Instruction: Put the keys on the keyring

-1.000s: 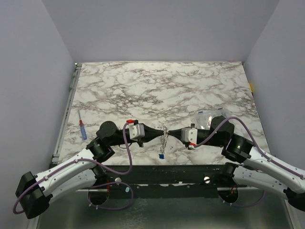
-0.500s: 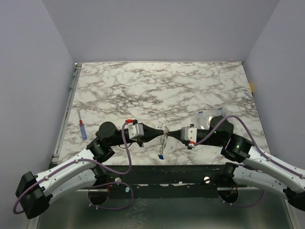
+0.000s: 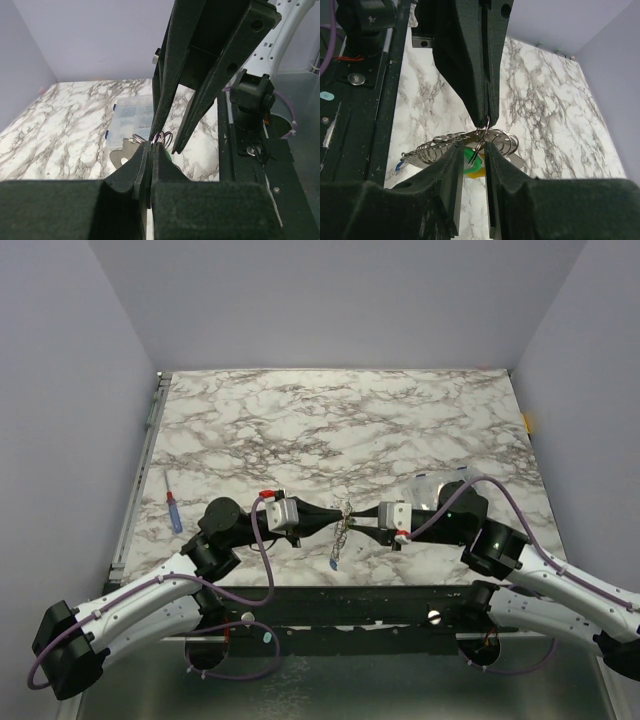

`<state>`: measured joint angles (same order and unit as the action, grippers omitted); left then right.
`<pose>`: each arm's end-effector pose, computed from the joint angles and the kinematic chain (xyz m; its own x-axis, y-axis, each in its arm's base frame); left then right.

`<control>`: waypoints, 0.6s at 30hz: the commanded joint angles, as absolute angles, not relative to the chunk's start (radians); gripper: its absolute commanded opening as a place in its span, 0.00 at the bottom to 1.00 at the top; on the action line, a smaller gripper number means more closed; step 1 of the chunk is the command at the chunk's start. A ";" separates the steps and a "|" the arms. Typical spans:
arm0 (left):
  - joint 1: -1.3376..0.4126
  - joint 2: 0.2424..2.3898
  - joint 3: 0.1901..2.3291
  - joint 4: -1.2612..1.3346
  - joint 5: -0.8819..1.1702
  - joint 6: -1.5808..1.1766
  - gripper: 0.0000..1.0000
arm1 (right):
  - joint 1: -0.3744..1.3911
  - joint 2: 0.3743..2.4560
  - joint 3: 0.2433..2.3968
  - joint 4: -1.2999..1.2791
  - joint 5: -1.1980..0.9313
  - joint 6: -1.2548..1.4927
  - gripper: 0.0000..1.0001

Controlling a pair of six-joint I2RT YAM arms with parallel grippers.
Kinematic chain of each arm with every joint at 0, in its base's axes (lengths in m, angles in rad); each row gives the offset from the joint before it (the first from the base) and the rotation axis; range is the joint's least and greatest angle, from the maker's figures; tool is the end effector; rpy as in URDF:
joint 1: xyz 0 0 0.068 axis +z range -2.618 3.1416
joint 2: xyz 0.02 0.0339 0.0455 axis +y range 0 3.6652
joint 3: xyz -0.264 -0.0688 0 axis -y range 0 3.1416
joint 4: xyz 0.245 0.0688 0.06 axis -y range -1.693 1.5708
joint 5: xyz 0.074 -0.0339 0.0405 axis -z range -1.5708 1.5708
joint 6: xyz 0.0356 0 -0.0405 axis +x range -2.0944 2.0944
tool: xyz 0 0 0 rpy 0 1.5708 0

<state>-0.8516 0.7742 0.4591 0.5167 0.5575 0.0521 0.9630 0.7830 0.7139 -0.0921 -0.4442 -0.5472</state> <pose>0.1076 -0.1515 0.3001 0.1828 -0.1416 -0.9729 0.9717 0.1767 0.1568 0.0938 0.1616 0.3256 0.4334 -0.1996 -0.8788 -0.8876 0.0744 -0.4547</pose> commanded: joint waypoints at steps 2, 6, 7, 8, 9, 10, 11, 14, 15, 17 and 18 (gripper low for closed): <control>-0.849 0.758 0.454 0.574 0.539 0.044 0.00 | 0.973 0.784 0.752 -0.051 -0.481 -0.506 0.34; -0.849 0.751 0.453 0.575 0.531 0.046 0.00 | 0.973 0.777 0.759 -0.049 -0.480 -0.495 0.35; -0.850 0.749 0.453 0.576 0.530 0.046 0.00 | 0.973 0.776 0.760 -0.048 -0.481 -0.491 0.37; -0.849 0.747 0.453 0.577 0.529 0.047 0.00 | 0.973 0.772 0.762 -0.047 -0.480 -0.486 0.39; -0.848 0.746 0.451 0.578 0.528 0.046 0.00 | 0.973 0.770 0.764 -0.044 -0.479 -0.480 0.42; -0.850 0.743 0.451 0.578 0.528 0.046 0.00 | 0.973 0.769 0.765 -0.038 -0.478 -0.468 0.44; -0.850 0.741 0.451 0.580 0.528 0.047 0.00 | 0.973 0.765 0.765 -0.028 -0.471 -0.452 0.46; -0.850 0.732 0.447 0.585 0.529 0.047 0.00 | 0.973 0.760 0.764 0.015 -0.438 -0.405 0.55; -0.849 0.729 0.447 0.587 0.530 0.046 0.00 | 0.973 0.762 0.762 0.030 -0.430 -0.394 0.57; -0.849 0.722 0.445 0.590 0.529 0.045 0.00 | 0.973 0.768 0.758 0.051 -0.420 -0.370 0.60; -0.849 0.720 0.443 0.593 0.529 0.045 0.00 | 0.973 0.771 0.757 0.063 -0.412 -0.356 0.61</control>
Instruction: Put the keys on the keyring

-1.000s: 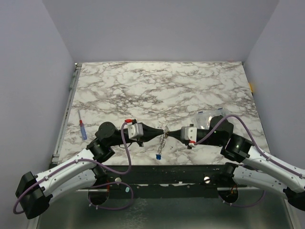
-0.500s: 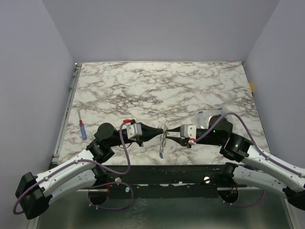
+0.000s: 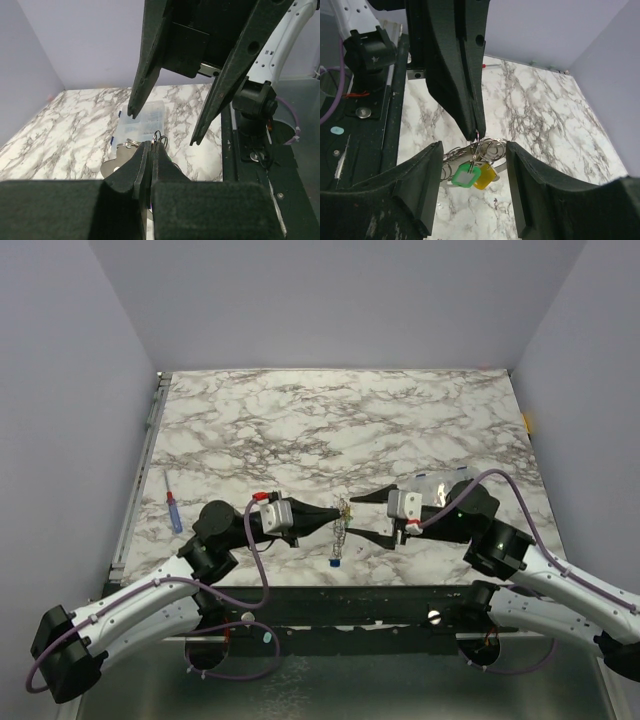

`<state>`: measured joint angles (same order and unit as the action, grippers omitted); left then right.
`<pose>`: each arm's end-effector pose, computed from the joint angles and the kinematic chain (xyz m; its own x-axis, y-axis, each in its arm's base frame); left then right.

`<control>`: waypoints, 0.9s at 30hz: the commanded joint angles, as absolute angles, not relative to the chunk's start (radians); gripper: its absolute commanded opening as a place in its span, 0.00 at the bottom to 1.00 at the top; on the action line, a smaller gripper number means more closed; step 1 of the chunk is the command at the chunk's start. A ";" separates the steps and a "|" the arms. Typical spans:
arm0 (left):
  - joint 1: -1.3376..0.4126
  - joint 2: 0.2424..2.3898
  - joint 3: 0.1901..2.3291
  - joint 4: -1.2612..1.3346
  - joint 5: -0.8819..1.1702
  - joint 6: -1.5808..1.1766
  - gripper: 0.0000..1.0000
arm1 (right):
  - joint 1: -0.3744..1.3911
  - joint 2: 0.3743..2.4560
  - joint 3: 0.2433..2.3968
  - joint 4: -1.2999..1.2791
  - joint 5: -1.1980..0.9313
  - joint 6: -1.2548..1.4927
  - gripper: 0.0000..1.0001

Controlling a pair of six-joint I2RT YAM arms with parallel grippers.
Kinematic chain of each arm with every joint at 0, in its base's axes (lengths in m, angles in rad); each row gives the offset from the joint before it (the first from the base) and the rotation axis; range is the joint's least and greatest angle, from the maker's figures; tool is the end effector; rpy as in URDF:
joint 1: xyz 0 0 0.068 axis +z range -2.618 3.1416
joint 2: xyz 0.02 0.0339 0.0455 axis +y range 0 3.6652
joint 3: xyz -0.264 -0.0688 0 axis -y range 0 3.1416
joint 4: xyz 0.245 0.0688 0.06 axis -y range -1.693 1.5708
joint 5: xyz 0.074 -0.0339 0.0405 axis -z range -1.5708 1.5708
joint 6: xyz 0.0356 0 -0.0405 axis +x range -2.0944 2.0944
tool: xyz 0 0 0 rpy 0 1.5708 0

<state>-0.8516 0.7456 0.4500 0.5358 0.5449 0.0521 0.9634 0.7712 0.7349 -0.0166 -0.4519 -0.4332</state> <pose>0.1043 -0.1471 0.3035 0.2073 -0.1691 -0.9636 0.9656 0.1937 0.1737 0.0920 0.1596 0.3430 0.3872 -0.1046 -0.9160 -0.9090 0.1228 -0.3982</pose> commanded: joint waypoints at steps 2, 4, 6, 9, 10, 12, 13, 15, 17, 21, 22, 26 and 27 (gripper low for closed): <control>-0.849 0.713 0.441 0.595 0.529 0.043 0.00 | 0.973 0.777 0.758 0.088 -0.384 -0.323 0.60; -0.849 0.707 0.439 0.599 0.527 0.043 0.00 | 0.973 0.781 0.763 0.099 -0.356 -0.293 0.55; -0.849 0.698 0.436 0.603 0.523 0.042 0.00 | 0.973 0.788 0.775 0.084 -0.349 -0.276 0.49; -0.849 0.690 0.431 0.612 0.519 0.039 0.00 | 0.973 0.808 0.799 0.051 -0.362 -0.254 0.42; -0.849 0.687 0.430 0.615 0.518 0.038 0.00 | 0.973 0.815 0.804 0.039 -0.373 -0.243 0.41; -0.848 0.683 0.427 0.621 0.512 0.036 0.00 | 0.973 0.824 0.811 0.030 -0.394 -0.225 0.40; -0.848 0.680 0.426 0.626 0.510 0.035 0.00 | 0.973 0.826 0.811 0.031 -0.401 -0.216 0.41; -0.848 0.677 0.422 0.635 0.505 0.032 0.00 | 0.973 0.830 0.811 0.036 -0.420 -0.201 0.43; -0.850 0.672 0.418 0.644 0.495 0.028 0.00 | 0.973 0.839 0.816 0.036 -0.422 -0.187 0.46; -0.849 0.662 0.412 0.652 0.472 0.026 0.00 | 0.973 0.864 0.834 0.028 -0.389 -0.152 0.51; -0.849 0.659 0.409 0.655 0.466 0.025 0.00 | 0.973 0.871 0.838 0.024 -0.386 -0.147 0.51; -0.850 0.648 0.402 0.668 0.455 0.022 0.00 | 0.973 0.882 0.833 0.040 -0.392 -0.128 0.47; -0.849 0.646 0.401 0.671 0.453 0.022 0.00 | 0.973 0.881 0.829 0.053 -0.398 -0.120 0.45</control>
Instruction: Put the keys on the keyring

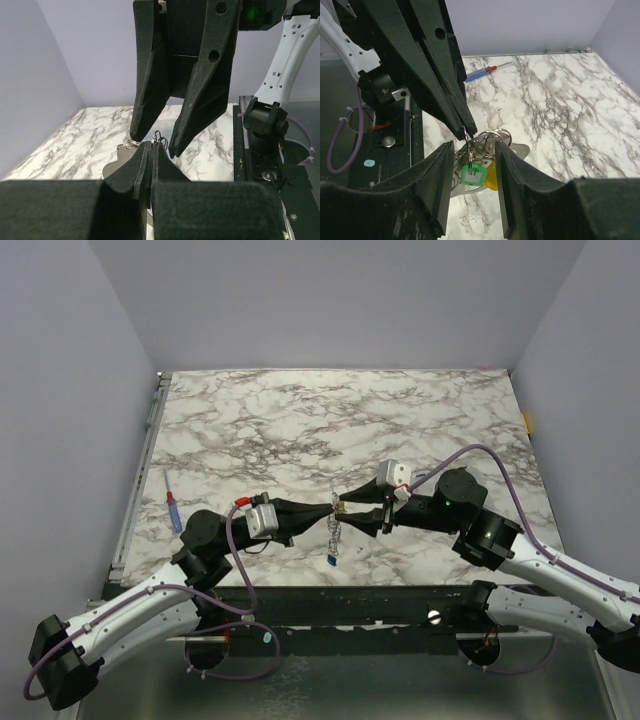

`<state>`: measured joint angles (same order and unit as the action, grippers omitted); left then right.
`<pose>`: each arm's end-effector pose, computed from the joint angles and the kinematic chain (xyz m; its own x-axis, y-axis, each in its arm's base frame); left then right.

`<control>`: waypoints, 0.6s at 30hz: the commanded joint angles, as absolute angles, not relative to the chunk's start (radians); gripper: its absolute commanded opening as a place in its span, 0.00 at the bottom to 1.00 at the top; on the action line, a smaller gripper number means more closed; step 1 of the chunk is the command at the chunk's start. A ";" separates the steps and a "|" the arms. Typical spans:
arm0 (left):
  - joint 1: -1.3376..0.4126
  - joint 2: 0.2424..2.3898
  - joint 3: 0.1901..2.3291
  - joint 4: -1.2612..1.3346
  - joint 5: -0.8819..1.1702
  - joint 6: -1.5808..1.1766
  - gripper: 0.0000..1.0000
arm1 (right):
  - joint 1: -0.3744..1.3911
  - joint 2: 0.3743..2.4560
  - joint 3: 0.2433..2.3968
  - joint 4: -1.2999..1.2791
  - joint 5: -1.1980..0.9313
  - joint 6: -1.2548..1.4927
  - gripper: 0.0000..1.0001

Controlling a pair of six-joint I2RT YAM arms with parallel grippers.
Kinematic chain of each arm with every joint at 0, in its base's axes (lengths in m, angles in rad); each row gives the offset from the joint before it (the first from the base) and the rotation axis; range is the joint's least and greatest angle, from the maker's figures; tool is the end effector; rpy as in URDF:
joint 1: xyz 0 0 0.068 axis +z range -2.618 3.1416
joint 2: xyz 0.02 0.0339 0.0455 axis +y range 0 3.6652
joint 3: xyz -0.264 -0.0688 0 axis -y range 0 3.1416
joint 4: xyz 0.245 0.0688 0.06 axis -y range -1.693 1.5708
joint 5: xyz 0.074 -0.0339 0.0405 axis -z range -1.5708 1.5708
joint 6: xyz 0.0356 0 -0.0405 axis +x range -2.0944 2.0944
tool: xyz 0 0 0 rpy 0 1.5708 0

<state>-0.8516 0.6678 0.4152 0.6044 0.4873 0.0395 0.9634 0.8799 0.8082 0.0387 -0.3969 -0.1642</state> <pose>0.0955 -0.1343 0.3102 0.2645 -0.2491 -0.9317 0.9446 0.2614 0.1983 0.1070 0.1780 0.3557 0.1413 -0.0609 -0.9881 -0.9677 0.2019 -0.1508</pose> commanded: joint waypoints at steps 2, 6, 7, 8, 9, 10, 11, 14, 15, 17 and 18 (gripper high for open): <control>-0.850 0.643 0.398 0.677 0.450 0.020 0.00 | 0.973 0.878 0.822 0.070 -0.402 -0.108 0.41; -0.849 0.638 0.394 0.687 0.440 0.016 0.00 | 0.973 0.874 0.818 0.075 -0.397 -0.103 0.39; -0.849 0.636 0.393 0.688 0.438 0.016 0.00 | 0.973 0.874 0.816 0.077 -0.395 -0.103 0.38; -0.849 0.635 0.393 0.690 0.435 0.015 0.00 | 0.973 0.874 0.814 0.078 -0.396 -0.101 0.37; -0.849 0.634 0.391 0.691 0.434 0.016 0.00 | 0.973 0.875 0.813 0.078 -0.395 -0.099 0.36; -0.849 0.632 0.391 0.693 0.434 0.014 0.00 | 0.973 0.877 0.813 0.079 -0.398 -0.096 0.34; -0.848 0.631 0.390 0.693 0.434 0.014 0.00 | 0.973 0.878 0.814 0.080 -0.400 -0.094 0.31; -0.850 0.631 0.389 0.695 0.433 0.015 0.00 | 0.973 0.889 0.815 0.087 -0.413 -0.092 0.20; -0.849 0.632 0.390 0.695 0.433 0.014 0.00 | 0.973 0.893 0.818 0.086 -0.414 -0.092 0.19; -0.848 0.629 0.389 0.695 0.431 0.015 0.00 | 0.973 0.899 0.822 0.081 -0.414 -0.093 0.17; -0.849 0.628 0.388 0.696 0.430 0.014 0.00 | 0.973 0.899 0.823 0.080 -0.413 -0.094 0.17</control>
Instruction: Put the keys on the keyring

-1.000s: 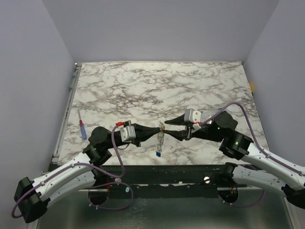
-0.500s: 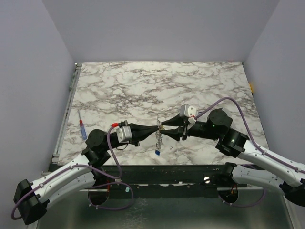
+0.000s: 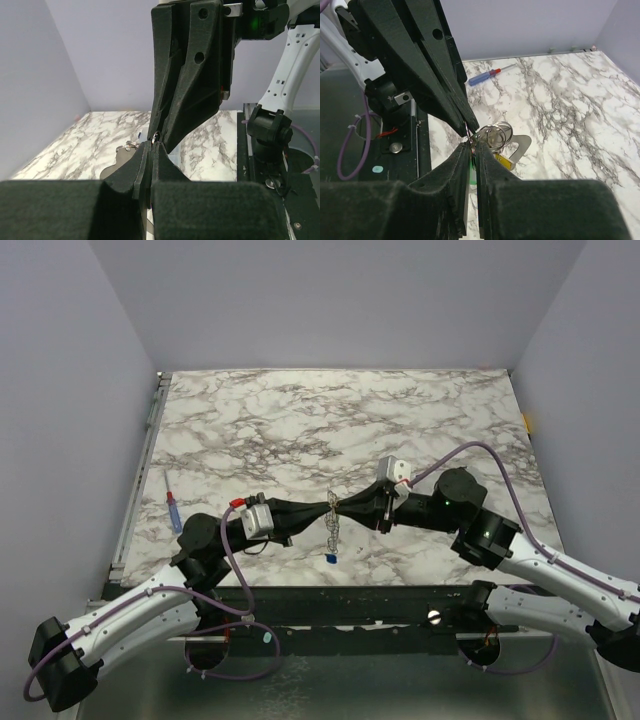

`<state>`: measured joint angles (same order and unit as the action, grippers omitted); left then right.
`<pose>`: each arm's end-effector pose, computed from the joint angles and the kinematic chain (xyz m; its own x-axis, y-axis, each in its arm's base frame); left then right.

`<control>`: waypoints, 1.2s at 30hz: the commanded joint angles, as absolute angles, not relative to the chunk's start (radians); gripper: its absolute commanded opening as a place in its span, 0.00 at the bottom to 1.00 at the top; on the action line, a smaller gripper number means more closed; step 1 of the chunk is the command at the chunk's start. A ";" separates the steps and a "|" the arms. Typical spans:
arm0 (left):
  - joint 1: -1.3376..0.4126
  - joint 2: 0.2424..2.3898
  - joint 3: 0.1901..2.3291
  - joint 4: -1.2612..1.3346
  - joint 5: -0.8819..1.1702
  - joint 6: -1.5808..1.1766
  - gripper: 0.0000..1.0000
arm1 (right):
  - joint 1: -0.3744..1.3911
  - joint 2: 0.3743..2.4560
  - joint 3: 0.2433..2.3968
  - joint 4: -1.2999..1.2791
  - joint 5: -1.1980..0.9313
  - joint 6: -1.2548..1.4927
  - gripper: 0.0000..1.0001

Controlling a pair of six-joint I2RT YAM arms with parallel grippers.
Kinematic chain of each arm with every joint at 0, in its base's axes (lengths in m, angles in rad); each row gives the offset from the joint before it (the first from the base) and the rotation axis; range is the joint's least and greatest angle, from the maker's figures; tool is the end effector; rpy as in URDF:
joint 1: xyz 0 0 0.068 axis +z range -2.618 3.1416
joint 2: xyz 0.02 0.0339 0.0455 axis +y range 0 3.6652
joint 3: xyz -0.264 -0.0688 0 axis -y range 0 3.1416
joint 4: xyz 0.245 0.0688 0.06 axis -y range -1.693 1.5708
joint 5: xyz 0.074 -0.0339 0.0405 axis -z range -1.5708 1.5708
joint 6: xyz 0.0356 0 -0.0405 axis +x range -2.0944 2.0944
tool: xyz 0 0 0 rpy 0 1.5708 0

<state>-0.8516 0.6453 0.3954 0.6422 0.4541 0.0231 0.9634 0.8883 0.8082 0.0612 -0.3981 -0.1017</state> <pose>0.0932 -0.1301 0.3103 0.2736 -0.2809 -0.9199 0.9370 0.2936 0.1890 0.1081 0.1797 0.3565 0.0886 -0.0365 -0.9954 -0.9742 0.2052 -0.0942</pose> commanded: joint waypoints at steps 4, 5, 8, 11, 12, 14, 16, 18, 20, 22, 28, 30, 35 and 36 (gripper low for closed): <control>-0.850 0.624 0.387 0.696 0.428 0.015 0.00 | 0.973 0.904 0.825 0.079 -0.413 -0.092 0.17; -0.850 0.623 0.387 0.697 0.427 0.014 0.00 | 0.973 0.907 0.826 0.078 -0.411 -0.090 0.17; -0.848 0.619 0.385 0.698 0.424 0.016 0.00 | 0.973 0.916 0.831 0.072 -0.400 -0.081 0.20; -0.848 0.615 0.383 0.698 0.419 0.015 0.00 | 0.973 0.919 0.834 0.069 -0.393 -0.075 0.21; -0.850 0.614 0.383 0.698 0.419 0.016 0.00 | 0.973 0.920 0.834 0.070 -0.391 -0.072 0.21; -0.849 0.615 0.383 0.698 0.419 0.016 0.00 | 0.973 0.920 0.834 0.073 -0.396 -0.068 0.13; -0.848 0.614 0.383 0.698 0.420 0.016 0.00 | 0.973 0.919 0.834 0.076 -0.403 -0.072 0.01; -0.849 0.614 0.383 0.699 0.420 0.016 0.00 | 0.973 0.917 0.832 0.077 -0.426 -0.087 0.01; -0.849 0.615 0.383 0.699 0.421 0.015 0.00 | 0.973 0.912 0.827 0.086 -0.441 -0.098 0.01; -0.849 0.614 0.383 0.699 0.422 0.014 0.00 | 0.973 0.909 0.822 0.097 -0.441 -0.094 0.01; -0.849 0.615 0.382 0.701 0.425 0.014 0.00 | 0.973 0.922 0.832 0.095 -0.470 -0.095 0.30; -0.849 0.616 0.382 0.703 0.424 0.012 0.00 | 0.973 0.926 0.834 0.096 -0.477 -0.094 0.31; -0.848 0.617 0.381 0.706 0.425 0.010 0.00 | 0.972 0.926 0.834 0.104 -0.470 -0.094 0.25; -0.848 0.618 0.382 0.706 0.425 0.009 0.00 | 0.973 0.927 0.834 0.107 -0.464 -0.094 0.25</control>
<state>-0.8509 0.6254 0.3843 0.6537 0.4362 0.0212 0.9638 0.9230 0.8089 0.0734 -0.4419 -0.0898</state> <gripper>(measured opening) 0.017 0.254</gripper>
